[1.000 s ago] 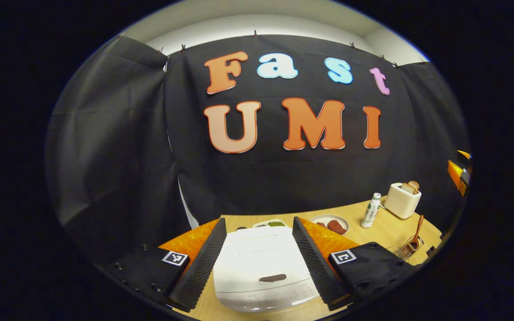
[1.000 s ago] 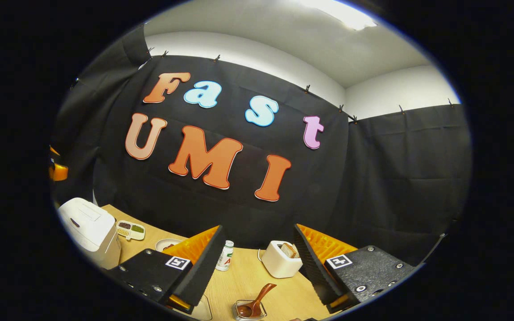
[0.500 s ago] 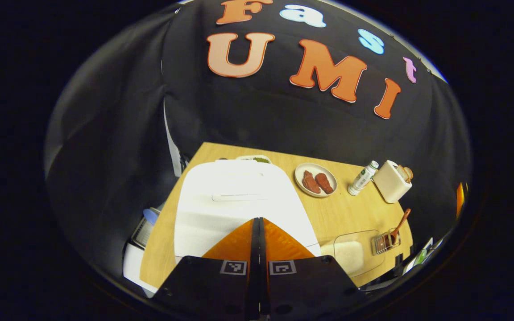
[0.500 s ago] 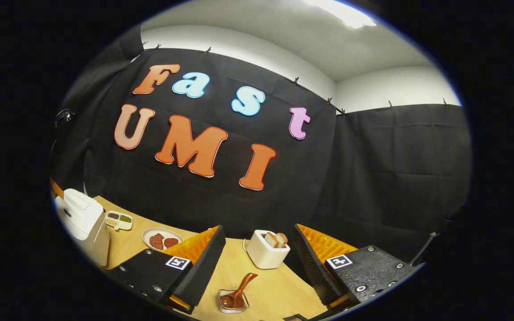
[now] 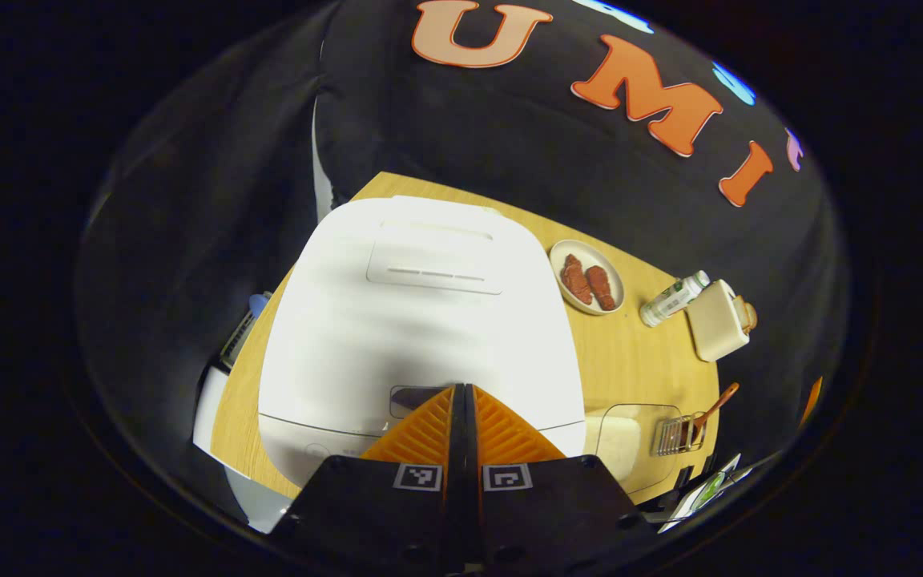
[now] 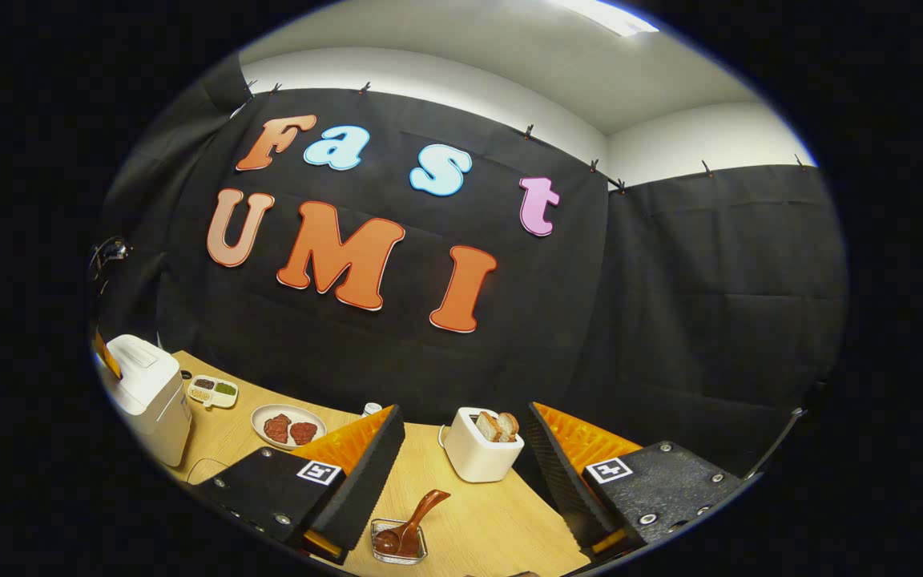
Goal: Close the left gripper, press the button to open the rice cooker; take a wooden spoon from the chopstick holder with the right hand, scoop a spoonful of rice and pour it into the rice cooker, then put the wooden spoon back into the chopstick holder.
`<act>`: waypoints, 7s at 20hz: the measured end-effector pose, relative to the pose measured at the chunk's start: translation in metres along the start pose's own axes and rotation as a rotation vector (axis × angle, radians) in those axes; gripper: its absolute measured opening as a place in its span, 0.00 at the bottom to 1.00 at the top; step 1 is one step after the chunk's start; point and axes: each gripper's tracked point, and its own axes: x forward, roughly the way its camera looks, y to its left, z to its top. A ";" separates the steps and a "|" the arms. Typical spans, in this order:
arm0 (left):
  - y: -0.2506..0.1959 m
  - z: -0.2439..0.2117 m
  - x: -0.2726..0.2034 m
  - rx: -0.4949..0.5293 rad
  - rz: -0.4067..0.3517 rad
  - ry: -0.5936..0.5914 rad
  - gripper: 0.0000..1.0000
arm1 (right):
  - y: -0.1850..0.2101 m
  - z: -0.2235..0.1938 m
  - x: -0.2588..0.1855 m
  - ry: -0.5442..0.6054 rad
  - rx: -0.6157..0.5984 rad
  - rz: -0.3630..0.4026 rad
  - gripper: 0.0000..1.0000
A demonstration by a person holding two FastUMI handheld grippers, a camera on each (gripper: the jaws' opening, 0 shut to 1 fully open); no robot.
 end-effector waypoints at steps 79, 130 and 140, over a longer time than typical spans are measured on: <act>-0.083 0.012 -0.118 0.336 0.139 -0.644 0.52 | 0.039 -0.141 0.025 0.477 0.621 0.155 0.10; 0.031 0.003 -0.108 0.344 0.117 -0.576 0.97 | 0.295 -0.186 -0.068 0.402 0.197 0.312 0.10; 0.052 0.003 -0.107 0.314 0.143 -0.568 0.96 | 0.307 -0.192 -0.062 0.625 0.562 0.322 0.09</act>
